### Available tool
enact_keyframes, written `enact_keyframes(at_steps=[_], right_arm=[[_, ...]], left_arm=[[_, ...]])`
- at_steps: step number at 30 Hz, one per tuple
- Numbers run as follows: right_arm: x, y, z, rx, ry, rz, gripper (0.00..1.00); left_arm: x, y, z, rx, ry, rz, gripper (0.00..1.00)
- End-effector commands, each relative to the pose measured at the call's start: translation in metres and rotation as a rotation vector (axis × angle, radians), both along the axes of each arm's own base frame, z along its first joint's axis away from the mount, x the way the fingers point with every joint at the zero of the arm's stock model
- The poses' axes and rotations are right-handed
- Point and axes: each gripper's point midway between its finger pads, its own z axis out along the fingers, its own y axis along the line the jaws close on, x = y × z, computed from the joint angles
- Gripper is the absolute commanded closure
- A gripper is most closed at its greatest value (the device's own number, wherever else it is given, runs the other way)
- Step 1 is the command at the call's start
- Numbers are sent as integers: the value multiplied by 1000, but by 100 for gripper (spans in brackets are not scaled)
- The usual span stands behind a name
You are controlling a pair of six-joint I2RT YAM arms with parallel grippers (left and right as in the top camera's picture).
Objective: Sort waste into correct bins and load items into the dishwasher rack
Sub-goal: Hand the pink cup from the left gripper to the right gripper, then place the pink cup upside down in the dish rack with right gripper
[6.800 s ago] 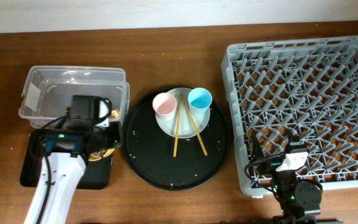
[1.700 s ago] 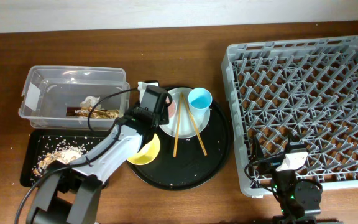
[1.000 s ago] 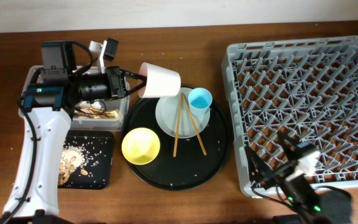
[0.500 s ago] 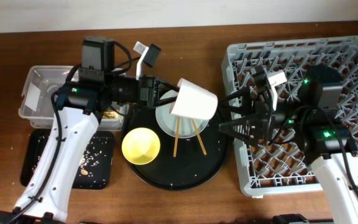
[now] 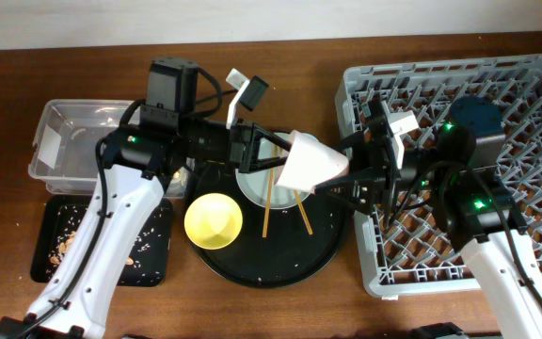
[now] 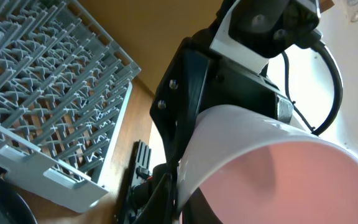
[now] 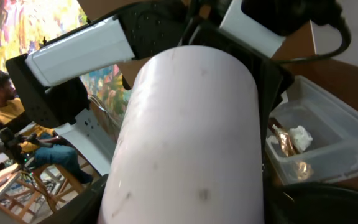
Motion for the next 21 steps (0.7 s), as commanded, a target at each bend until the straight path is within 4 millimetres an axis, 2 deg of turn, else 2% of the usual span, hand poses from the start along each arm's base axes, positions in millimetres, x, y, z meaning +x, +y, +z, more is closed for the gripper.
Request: enact_keyframes(at_steps=[1, 2, 3, 5, 6, 7, 8, 9, 10, 11, 12, 14, 15, 17, 18, 20, 21], right_arm=[[6, 2, 18, 14, -67, -35, 42], [6, 2, 19, 16, -73, -36, 42], [6, 2, 19, 16, -73, -36, 42], [7, 2, 19, 15, -73, -42, 42], [12, 2, 18, 10, -70, -70, 42], [20, 1, 15, 0, -56, -119, 42], [36, -2, 9, -21, -28, -214, 42], [56, -9, -3, -61, 20, -345, 43], [97, -38, -38, -193, 105, -654, 44], [111, -56, -55, -275, 112, -781, 44], [125, -86, -77, -404, 119, -961, 44], [128, -122, -100, -582, 116, -1122, 43], [127, -134, -106, -641, 128, -1174, 43], [129, -147, -108, -687, 133, -1236, 43], [134, -154, -111, -720, 140, -1269, 42], [146, -157, -123, -795, 204, -1260, 41], [153, -157, -118, -813, 220, -1252, 41]], left_arm=[[-12, 0, -13, 43, 37, -11, 90], [-10, 0, -17, 62, 39, 4, 89], [-6, 0, -20, 82, 32, 24, 82], [20, 13, -34, 167, -10, 145, 64], [41, 30, -40, 207, -32, 239, 53], [67, 61, -45, 240, -21, 364, 49], [83, 90, -46, 251, -4, 455, 47], [91, 110, -48, 255, 14, 509, 46], [93, 130, -53, 268, 67, 557, 46], [92, 134, -55, 275, 85, 565, 46], [92, 136, -60, 299, 96, 581, 46], [96, 149, -78, 408, 121, 653, 45], [99, 158, -89, 475, 131, 697, 41], [100, 167, -99, 544, 141, 739, 31], [99, 168, -100, 548, 149, 738, 20], [91, 167, -104, 563, 188, 727, 7], [91, 167, -104, 563, 188, 727, 1]])
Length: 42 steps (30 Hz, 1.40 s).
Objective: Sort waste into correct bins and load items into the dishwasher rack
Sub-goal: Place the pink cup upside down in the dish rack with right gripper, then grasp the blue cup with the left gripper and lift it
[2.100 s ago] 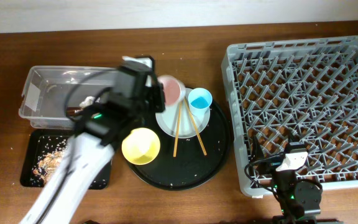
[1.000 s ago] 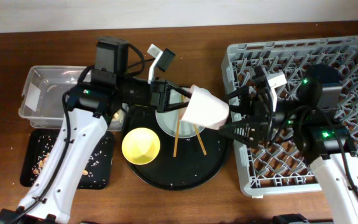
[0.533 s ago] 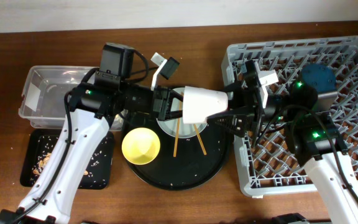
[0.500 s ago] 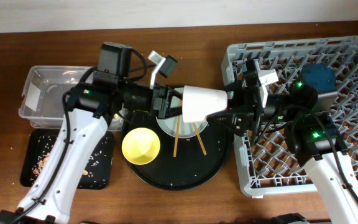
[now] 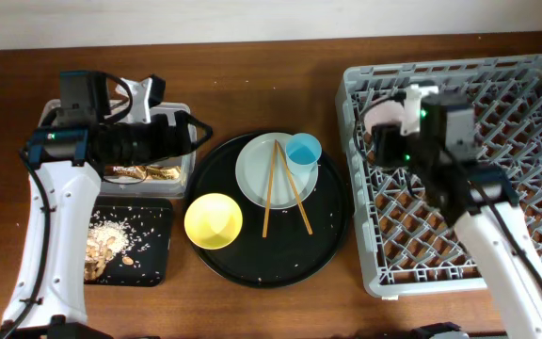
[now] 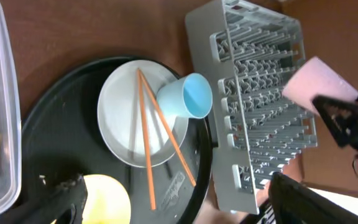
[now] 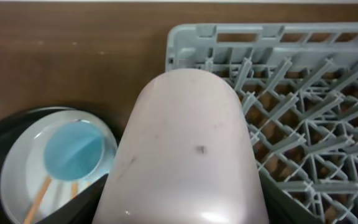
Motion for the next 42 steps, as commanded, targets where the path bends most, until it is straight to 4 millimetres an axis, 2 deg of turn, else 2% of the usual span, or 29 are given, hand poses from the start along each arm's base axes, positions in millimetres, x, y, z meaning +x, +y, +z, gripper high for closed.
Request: enact_keyframes(at_steps=[1, 3, 4, 8, 13, 14, 16, 18, 19, 21, 22, 24, 25, 27, 29, 30, 31, 33, 34, 35, 38, 40, 42], right_arm=[[21, -4, 23, -34, 19, -23, 43], [27, -6, 8, -45, 95, -28, 44], [31, -12, -11, -49, 152, -41, 44], [38, -21, -62, -19, 294, -28, 48], [42, -18, -100, -28, 384, 3, 47], [42, -19, -102, -32, 388, 0, 44], [42, -20, -102, -35, 388, -2, 28], [42, -19, -98, -34, 379, -1, 21], [41, -19, -88, -32, 357, -2, 20], [37, -20, -62, -29, 315, -1, 19], [30, -20, -34, -26, 280, -2, 18], [19, -18, 2, -12, 216, 7, 5], [14, -16, 17, 1, 177, 16, 2], [9, -17, 25, 1, 161, 15, 2], [10, -17, 21, 1, 172, 15, 2], [10, -17, 21, 0, 173, 15, 2], [10, -17, 21, 0, 173, 15, 1], [10, -17, 21, 0, 173, 15, 2], [10, -17, 21, 0, 173, 15, 2], [10, -17, 21, 0, 173, 15, 2], [10, -17, 21, 0, 173, 15, 2], [11, -17, 21, 0, 174, 15, 1], [11, -17, 21, 0, 174, 15, 2]], left_arm=[[-1, 2, -2, 16, 0, 2, 1], [0, 2, -2, 16, -1, 2, 1], [0, 2, -2, 16, -1, 2, 1], [0, 2, -2, 16, -1, 2, 1], [0, 2, -2, 16, -1, 2, 1], [0, 2, -2, 16, -1, 2, 1], [0, 2, -2, 16, -1, 2, 1], [0, 2, -2, 16, -1, 2, 1], [0, 2, -2, 16, -1, 2, 1], [0, 2, -2, 16, -1, 2, 1], [0, 2, -2, 16, -1, 2, 1], [0, 2, -2, 16, -1, 1, 1], [0, 2, -2, 16, -1, 2, 1], [2, 2, -1, 16, -13, 1, 1], [17, 2, 10, 11, -97, 7, 1], [12, -7, 7, -21, -26, 38, 4], [8, -18, 1, 17, -6, 23, 18], [0, -50, -28, 226, 57, 91, 32], [-2, -80, -37, 276, 43, 79, 41], [-1, -112, -45, 307, 10, 55, 47], [12, -174, -87, 348, -37, 32, 55], [22, -191, -111, 346, -41, 16, 57], [31, -193, -131, 370, -37, 31, 60]])
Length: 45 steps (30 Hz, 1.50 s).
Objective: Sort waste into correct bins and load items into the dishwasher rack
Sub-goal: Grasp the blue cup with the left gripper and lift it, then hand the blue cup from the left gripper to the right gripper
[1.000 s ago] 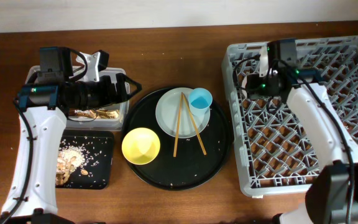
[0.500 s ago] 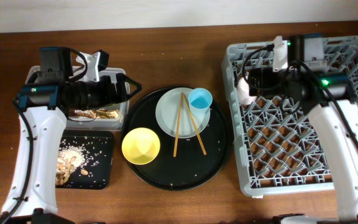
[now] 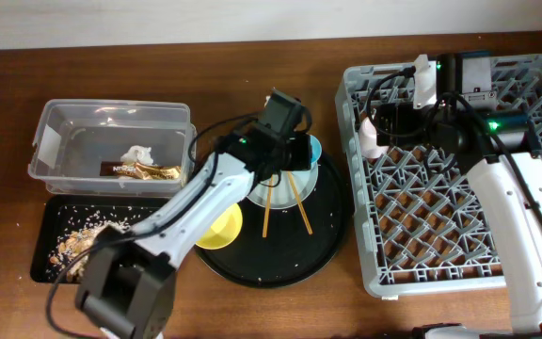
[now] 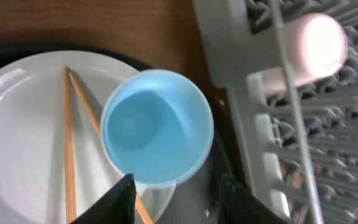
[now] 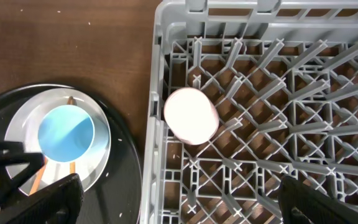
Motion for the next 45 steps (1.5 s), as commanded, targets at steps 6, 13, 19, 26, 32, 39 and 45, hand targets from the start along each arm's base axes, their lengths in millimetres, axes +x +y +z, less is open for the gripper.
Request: enact_keyframes(at_steps=[6, 13, 19, 26, 32, 39, 45], right_arm=[[2, -1, 3, 5, -8, -5, 2], [2, -1, 3, 5, -7, -5, 2], [2, -1, 3, 5, -7, -5, 2], [2, -1, 3, 5, -7, -5, 2], [-40, 84, 49, 406, -43, 461, 0], [-108, 111, 163, 931, -346, 965, 4], [-119, 144, 153, 872, -309, 1054, 5]], left_arm=[[26, 22, -24, 133, -65, 144, 61], [24, 22, -71, 185, 11, 148, 85], [39, 31, 6, 80, -108, 187, 99], [-20, 79, 185, -604, -98, -241, 100], [-37, 81, 214, -773, -116, -429, 100], [-69, 41, 226, -819, -103, -603, 100], [-100, 8, 236, -856, -91, -749, 100]])
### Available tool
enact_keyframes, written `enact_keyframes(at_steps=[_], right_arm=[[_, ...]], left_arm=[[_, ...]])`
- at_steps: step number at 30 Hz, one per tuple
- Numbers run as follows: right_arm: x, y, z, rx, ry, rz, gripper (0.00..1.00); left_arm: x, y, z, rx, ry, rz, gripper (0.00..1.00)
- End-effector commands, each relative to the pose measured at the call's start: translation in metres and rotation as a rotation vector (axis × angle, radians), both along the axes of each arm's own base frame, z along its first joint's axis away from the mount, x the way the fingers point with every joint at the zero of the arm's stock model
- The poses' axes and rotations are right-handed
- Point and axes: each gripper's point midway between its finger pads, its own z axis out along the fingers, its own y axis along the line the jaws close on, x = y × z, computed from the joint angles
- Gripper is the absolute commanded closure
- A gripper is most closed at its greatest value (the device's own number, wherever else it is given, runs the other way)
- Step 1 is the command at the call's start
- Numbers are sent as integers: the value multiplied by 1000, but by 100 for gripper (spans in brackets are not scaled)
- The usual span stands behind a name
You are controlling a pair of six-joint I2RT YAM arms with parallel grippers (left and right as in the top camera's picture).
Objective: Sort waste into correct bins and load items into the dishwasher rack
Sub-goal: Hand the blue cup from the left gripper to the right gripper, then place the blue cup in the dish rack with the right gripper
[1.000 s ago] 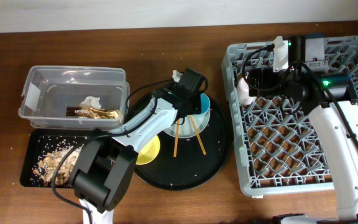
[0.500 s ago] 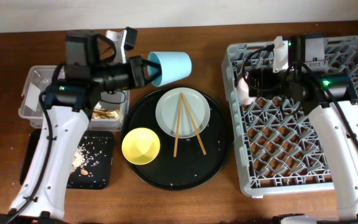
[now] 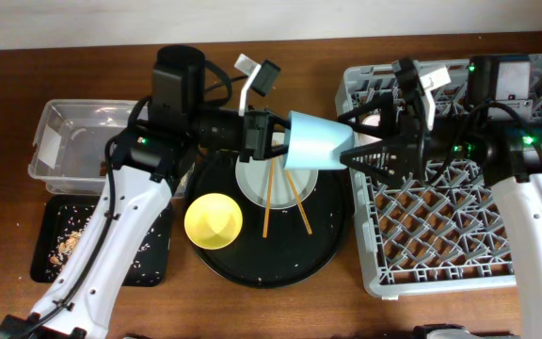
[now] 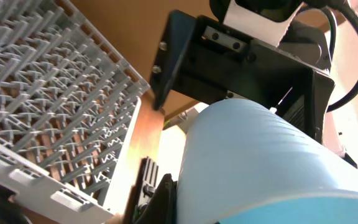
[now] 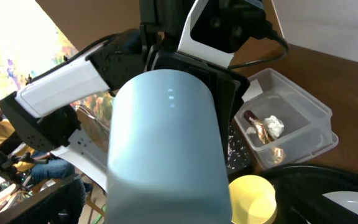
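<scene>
A blue cup lies sideways in the air above the black tray. My left gripper is shut on its wide end; one dark finger presses its wall. My right gripper meets it from the rack side, a finger on either side of the narrow base. The cup fills the right wrist view and hides those jaws. A pink cup lies in the grey dishwasher rack near its left edge. On the tray are a white plate with chopsticks and a yellow bowl.
A clear bin stands at the far left, holding wrappers. In front of it is a black bin with food scraps. Both arms cross over the tray's back half.
The blue cup stood on the white plate with my left gripper open at it; now that gripper holds it up sideways. My right gripper has left the rack and come to the cup's base.
A pink cup was held between both grippers above the tray. Then my right gripper had it at the rack's corner, with my left back over the bins. Later it lay in the rack. Now the blue cup hangs between the grippers.
</scene>
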Motion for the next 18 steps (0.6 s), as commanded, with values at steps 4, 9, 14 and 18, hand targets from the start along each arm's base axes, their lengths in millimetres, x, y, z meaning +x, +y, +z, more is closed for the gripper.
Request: enact_keyframes(at_steps=[4, 9, 14, 18], right_arm=[[-7, 16, -1, -44, -38, 31, 27], [-9, 16, -3, -46, -12, 32, 27], [-8, 16, -2, -42, -32, 34, 27], [-7, 17, 1, -35, -46, 38, 36]], left_arm=[[-3, -3, 5, -23, -23, -33, 100], [-2, -3, 8, -30, -44, -33, 100], [-6, -7, 8, -30, -44, -45, 100], [-6, -13, 6, -19, -49, -37, 100]])
